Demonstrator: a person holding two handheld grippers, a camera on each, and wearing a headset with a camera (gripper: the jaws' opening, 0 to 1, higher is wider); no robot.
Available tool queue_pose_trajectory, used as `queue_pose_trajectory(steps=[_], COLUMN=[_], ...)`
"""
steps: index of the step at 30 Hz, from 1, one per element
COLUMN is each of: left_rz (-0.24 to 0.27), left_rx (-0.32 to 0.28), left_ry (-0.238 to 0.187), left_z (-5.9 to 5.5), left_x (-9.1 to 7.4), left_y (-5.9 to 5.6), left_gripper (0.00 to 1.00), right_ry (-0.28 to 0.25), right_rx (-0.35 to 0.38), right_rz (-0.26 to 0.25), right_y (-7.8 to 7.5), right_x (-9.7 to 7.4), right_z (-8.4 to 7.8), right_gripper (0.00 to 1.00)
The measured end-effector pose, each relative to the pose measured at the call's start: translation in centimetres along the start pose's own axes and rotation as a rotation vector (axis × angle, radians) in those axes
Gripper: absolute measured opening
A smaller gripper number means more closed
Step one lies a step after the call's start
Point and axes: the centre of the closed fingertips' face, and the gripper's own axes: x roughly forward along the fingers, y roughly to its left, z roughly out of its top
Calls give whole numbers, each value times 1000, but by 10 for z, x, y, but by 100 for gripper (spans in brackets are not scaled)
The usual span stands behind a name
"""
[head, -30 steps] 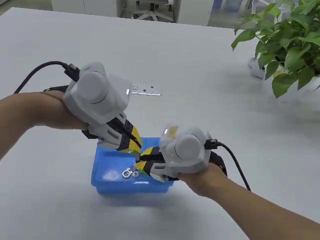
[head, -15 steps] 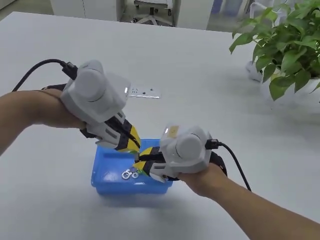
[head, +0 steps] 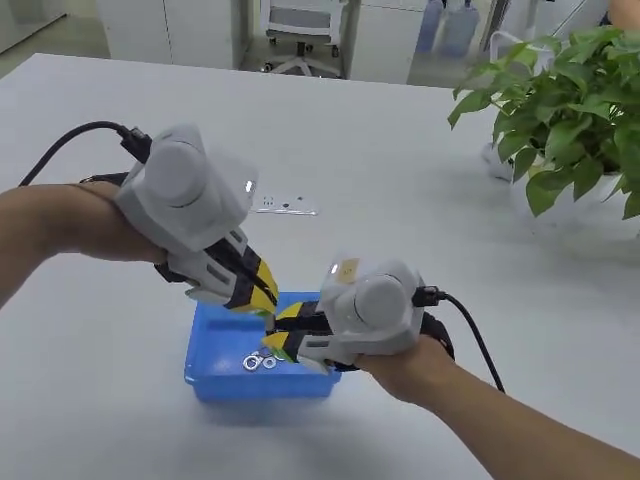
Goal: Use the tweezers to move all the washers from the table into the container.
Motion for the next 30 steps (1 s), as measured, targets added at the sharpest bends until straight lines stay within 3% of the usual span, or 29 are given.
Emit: queue_pose_trajectory(steps=[16,30], left_rz=[-2,-7], left_rx=[20,55], left_ry=[-14,12], left_z=[25,23], left_x=[-17,-22], left_y=[-24,-48], left_gripper=[6,6], right_ry=[-26,-11], right_rx=[-36,-49], right_rz=[7,21], right_y=[23,46], right_x=[-17,-32], right_z=[17,13], right_gripper=[12,7])
